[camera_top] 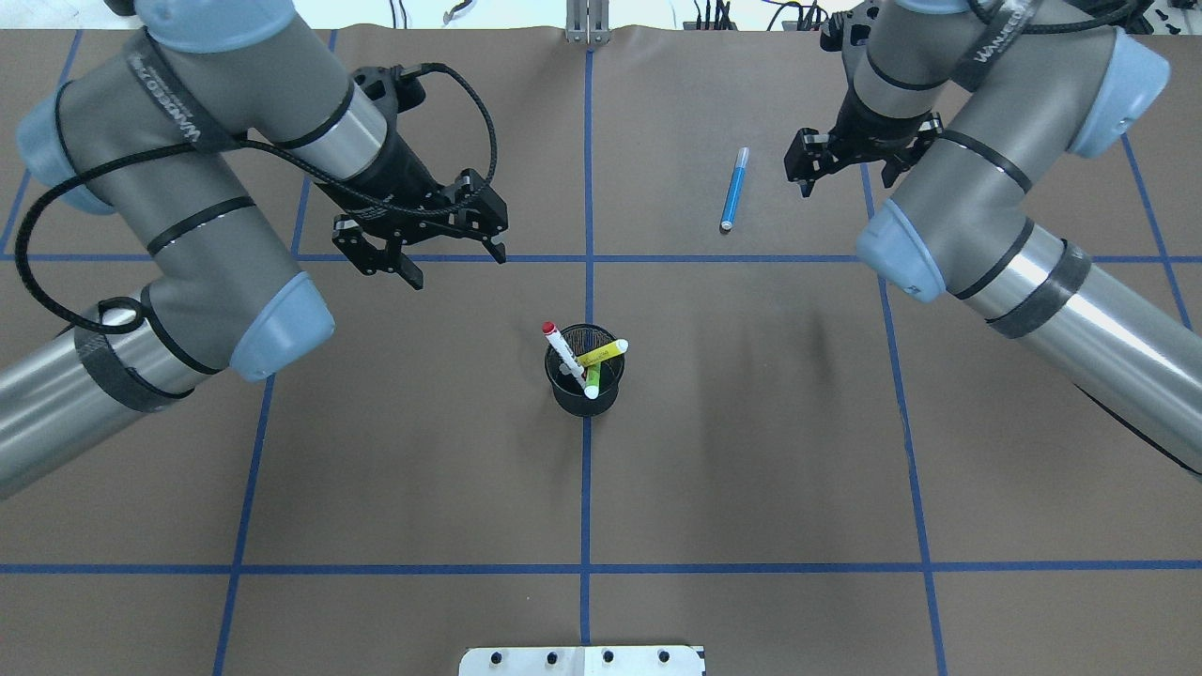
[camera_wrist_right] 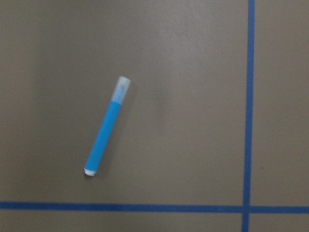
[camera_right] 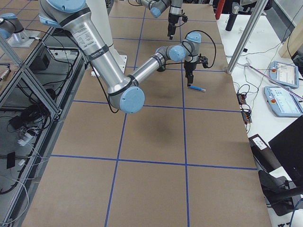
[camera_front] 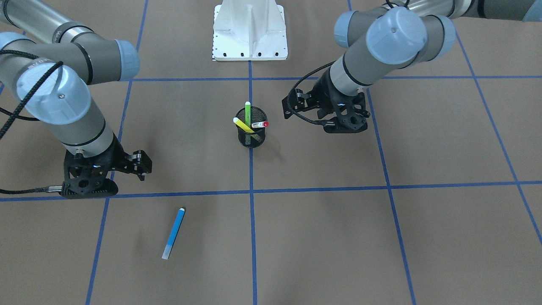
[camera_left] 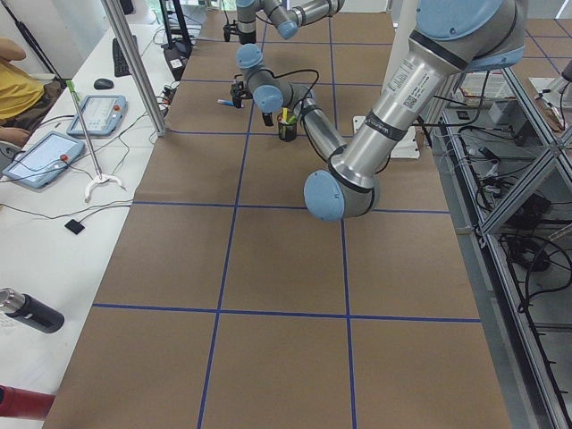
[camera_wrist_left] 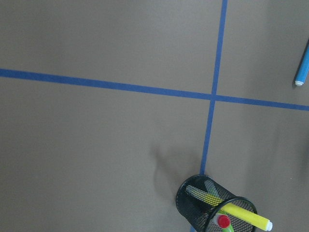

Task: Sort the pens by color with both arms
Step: 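Lower the left gripper to the cup and grasp the red-capped white marker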

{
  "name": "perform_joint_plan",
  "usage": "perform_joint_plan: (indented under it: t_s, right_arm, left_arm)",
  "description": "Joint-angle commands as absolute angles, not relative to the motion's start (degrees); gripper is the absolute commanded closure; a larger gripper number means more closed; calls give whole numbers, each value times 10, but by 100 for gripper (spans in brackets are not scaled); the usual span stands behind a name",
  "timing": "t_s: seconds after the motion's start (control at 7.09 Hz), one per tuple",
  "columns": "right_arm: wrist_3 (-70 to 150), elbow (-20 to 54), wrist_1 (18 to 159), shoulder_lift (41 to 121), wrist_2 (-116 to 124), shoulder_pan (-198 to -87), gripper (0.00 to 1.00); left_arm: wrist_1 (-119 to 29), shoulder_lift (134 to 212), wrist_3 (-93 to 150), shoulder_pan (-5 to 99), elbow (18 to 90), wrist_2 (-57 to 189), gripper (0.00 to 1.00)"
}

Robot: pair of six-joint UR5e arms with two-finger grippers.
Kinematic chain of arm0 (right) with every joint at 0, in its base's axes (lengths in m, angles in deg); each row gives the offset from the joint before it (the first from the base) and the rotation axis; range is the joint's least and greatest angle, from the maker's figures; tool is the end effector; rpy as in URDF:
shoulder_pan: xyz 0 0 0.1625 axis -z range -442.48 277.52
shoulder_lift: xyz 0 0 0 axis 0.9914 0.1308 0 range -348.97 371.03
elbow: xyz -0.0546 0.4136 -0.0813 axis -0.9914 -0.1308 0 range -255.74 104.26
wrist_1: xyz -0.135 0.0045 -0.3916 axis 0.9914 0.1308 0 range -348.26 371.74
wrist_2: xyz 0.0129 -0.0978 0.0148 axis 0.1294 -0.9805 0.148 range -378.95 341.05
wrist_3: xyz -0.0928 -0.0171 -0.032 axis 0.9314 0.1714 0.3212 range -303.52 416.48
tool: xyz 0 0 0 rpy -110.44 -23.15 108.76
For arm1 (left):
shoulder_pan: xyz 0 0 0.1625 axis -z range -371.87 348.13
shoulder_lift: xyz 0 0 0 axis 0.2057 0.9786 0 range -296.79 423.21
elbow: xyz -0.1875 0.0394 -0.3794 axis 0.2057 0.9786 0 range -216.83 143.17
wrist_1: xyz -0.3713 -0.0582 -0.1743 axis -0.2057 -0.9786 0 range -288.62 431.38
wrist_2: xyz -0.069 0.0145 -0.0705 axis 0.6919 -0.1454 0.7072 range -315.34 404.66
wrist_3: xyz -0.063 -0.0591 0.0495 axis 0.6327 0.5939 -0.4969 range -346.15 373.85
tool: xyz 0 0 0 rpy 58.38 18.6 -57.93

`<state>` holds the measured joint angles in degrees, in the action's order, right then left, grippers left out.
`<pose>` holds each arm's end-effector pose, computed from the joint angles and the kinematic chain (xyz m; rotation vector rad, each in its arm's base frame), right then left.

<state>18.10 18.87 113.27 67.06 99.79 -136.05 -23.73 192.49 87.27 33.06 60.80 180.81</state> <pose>-0.3308 -0.5919 0.3028 0.0681 -0.6714 -0.0857 0.4187 -0.5046 0.1689 -0.2036 1.1121 -0.0757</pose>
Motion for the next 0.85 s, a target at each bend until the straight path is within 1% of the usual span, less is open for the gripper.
perform_joint_plan:
  t_s: [0.0,0.28,0.42,0.56,0.71]
  right_arm:
    - [255,266,1212,711,1011,-1375,0]
    - [254,267,1212,712,1011,-1375,0]
    - [254,267,1210,712,1010,-1375,0]
    - [254,266,1209,712,1009,-1374,0]
    - [254,264,1209,712,1009,-1374,0]
  left_arm:
    - [-206,1958,894,271,593,1756,1]
    - [-211,1999,894,259,536,1746,14]
    - [-221,2006,888,258,520,1746,30]
    - [-234,2005,887,259,509,1746,42]
    - [-238,2005,886,258,501,1746,44]
